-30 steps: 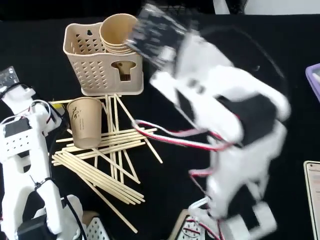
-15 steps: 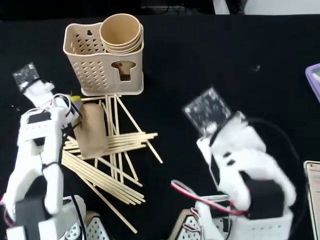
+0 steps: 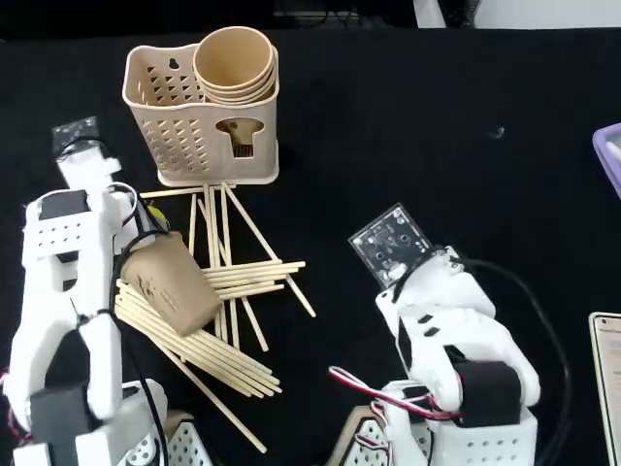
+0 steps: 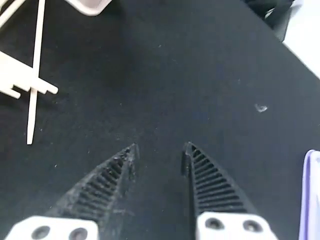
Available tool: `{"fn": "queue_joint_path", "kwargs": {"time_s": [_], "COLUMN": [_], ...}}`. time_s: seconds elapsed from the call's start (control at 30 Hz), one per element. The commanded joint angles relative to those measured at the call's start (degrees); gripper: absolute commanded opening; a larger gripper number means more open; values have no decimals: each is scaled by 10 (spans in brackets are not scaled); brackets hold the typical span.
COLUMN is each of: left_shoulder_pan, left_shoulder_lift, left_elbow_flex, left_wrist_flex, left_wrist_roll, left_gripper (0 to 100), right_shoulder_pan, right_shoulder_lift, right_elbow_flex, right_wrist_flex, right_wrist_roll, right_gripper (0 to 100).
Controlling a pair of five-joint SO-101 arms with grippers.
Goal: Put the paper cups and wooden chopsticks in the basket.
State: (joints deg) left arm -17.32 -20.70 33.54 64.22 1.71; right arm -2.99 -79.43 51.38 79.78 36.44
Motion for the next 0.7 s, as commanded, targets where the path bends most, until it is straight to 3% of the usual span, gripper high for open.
{"fn": "queue_joint_path", "kwargs": {"time_s": [0.0,0.47,0.67], "left_shoulder_pan": [29,141,148], "left_shoulder_lift": [-65,-168,-168], "left_elbow_flex": [-38,3,24], "left_wrist_flex": [55,143,141], "left_wrist_roll": [-83,-281,-298], "left_gripper": [274,274,274], "right_shoulder_pan": [7,9,7], "right_shoulder_lift": [-12,-12,-12], "right_elbow_flex": [17,52,52], "right_wrist_flex": [-14,-13,-13], "right_wrist_roll": [-4,-40,-40], "right_gripper": [155,155,155]}}
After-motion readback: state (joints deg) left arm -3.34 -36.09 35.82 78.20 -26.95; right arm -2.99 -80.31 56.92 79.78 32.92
